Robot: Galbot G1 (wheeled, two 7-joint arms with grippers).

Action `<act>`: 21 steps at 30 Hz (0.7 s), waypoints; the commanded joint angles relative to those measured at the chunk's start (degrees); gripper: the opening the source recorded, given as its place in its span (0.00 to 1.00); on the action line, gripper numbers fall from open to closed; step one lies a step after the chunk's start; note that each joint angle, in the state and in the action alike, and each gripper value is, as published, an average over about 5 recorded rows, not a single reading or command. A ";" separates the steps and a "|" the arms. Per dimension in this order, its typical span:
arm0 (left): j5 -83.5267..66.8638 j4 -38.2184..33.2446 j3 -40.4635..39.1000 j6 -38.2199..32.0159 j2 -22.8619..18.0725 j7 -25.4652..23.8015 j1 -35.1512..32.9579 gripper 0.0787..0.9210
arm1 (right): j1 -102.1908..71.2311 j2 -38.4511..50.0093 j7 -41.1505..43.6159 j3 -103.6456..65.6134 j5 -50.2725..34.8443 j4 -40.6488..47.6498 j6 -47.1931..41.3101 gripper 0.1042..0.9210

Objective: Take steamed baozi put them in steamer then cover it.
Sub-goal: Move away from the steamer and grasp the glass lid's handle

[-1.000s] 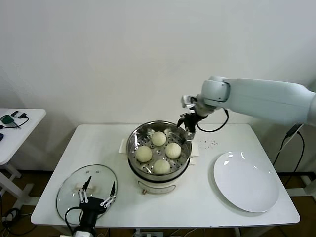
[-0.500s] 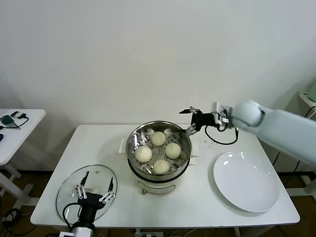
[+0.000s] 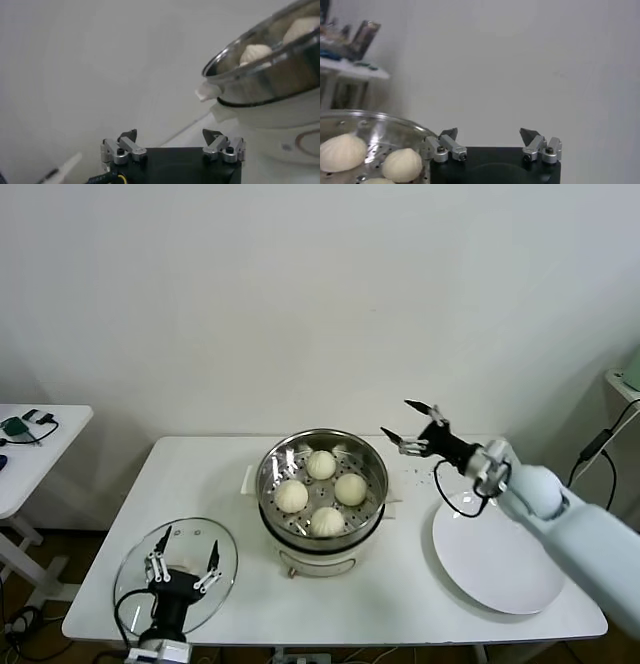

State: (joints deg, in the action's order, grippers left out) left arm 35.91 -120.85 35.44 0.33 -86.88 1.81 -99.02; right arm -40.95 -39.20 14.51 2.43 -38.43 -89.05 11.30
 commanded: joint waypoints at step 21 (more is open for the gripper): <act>56.14 6.46 3.66 -1.67 -0.27 0.15 0.12 0.88 | -39.92 -14.59 -4.58 -39.60 5.01 -5.81 -1.03 0.88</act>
State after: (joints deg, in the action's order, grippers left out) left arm 77.53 -117.99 38.53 -0.44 -87.02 1.51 -99.78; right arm -73.81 -51.02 10.53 -30.63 -34.97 -94.04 10.72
